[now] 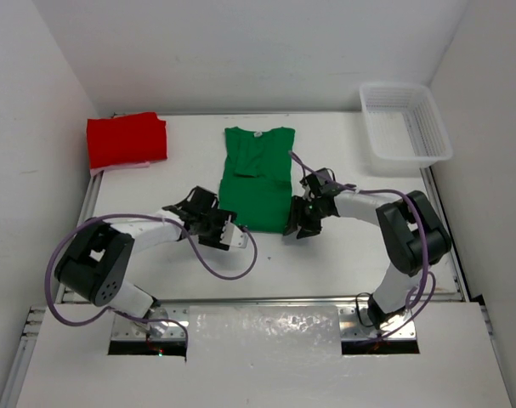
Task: Fold and stack the t-shirts
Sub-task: Grab one side of the 2/3 rectangular tshirt with both arms
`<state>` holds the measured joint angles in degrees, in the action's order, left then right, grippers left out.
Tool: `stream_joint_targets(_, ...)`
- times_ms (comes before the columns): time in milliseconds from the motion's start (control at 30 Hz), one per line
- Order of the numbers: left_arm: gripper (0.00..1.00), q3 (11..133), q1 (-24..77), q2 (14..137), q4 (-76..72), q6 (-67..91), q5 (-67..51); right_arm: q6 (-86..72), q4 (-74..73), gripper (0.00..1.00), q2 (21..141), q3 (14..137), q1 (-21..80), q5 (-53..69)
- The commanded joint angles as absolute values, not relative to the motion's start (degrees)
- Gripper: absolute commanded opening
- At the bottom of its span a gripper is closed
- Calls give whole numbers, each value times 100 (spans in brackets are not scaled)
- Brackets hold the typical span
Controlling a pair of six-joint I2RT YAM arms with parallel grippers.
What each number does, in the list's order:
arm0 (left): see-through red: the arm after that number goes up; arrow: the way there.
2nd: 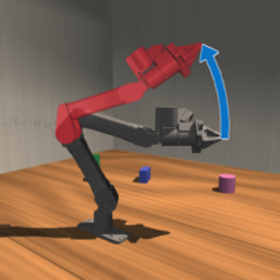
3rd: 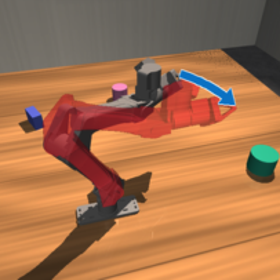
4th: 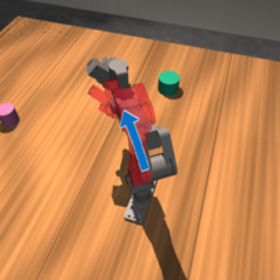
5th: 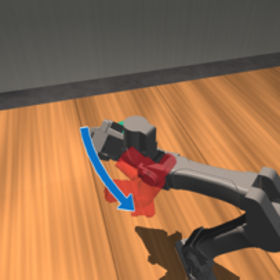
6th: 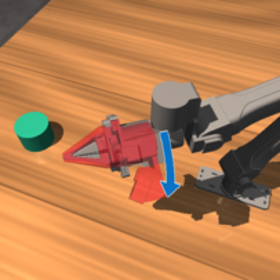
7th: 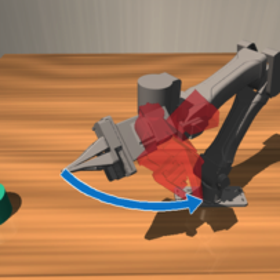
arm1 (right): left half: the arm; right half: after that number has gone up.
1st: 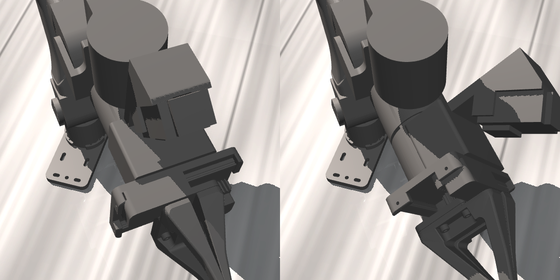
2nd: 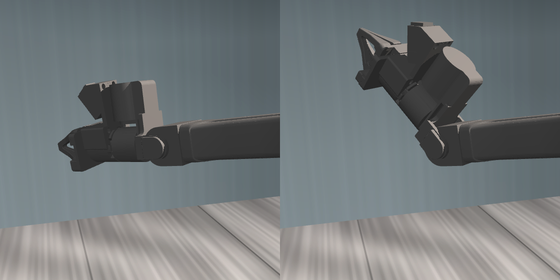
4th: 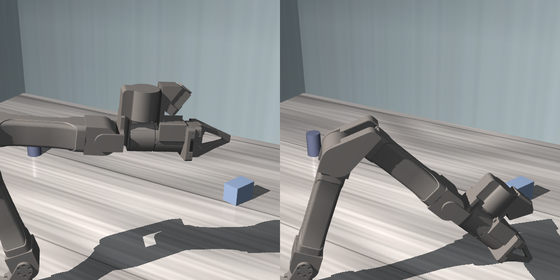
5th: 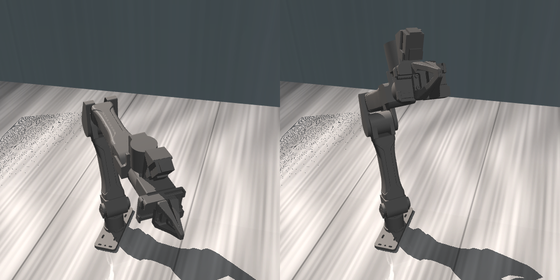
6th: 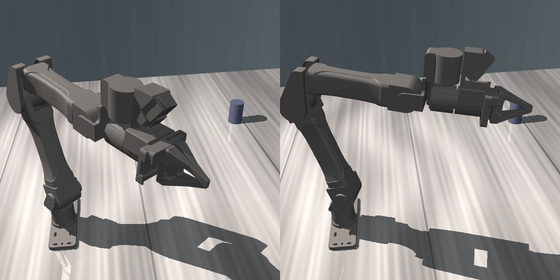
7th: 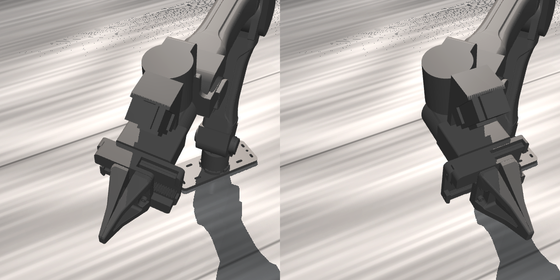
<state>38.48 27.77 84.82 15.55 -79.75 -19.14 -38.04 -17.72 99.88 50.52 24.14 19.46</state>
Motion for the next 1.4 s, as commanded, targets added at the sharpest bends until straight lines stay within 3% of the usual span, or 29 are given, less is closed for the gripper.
stream_joint_targets(0,57,3683,2848,8648,889,-8086,-1785,-4244,-1074,49,9913,4914,2443,2188)
stream_joint_targets(300,51,3507,2865,8807,352,-7945,-1599,-4895,-299,49,10089,4746,2435,2233)
stream_joint_targets(400,44,3402,2892,8807,194,-7928,-1565,-4992,-176,45,10239,4720,2426,2180)
stream_joint_targets(467,35,3358,2900,8815,97,-7893,-1538,-5001,-176,24,10327,4737,2426,2136)
stream_joint_targets(500,23,3349,2900,8807,-147,-7832,-1521,-5044,-176,18,10362,4737,2417,2101)
stream_joint_targets(533,17,3349,2900,8807,-184,-7788,-1512,-5080,-106,13,10423,4729,2382,2118)
stream_joint_targets(567,1,3366,2900,8807,-219,-7648,-1503,-5124,-45,4,10441,4711,2373,2144)
stream_joint_targets(600,0,3366,2900,8789,-289,-7568,-1468,-5211,-27,0,10450,4624,2356,2188)
stream_joint_targets(833,0,3384,2953,8377,394,-7313,-1363,-4861,18,0,9968,4360,2338,2188)
stream_joint_targets(1067,0,3340,3540,7542,1554,-6567,-933,-4017,-1151,0,8993,4061,2812,2338)
stream_joint_targets(1367,0,3734,3964,5601,4608,-6310,-1763,-3735,-2820,0,7367,3639,3664,2267)
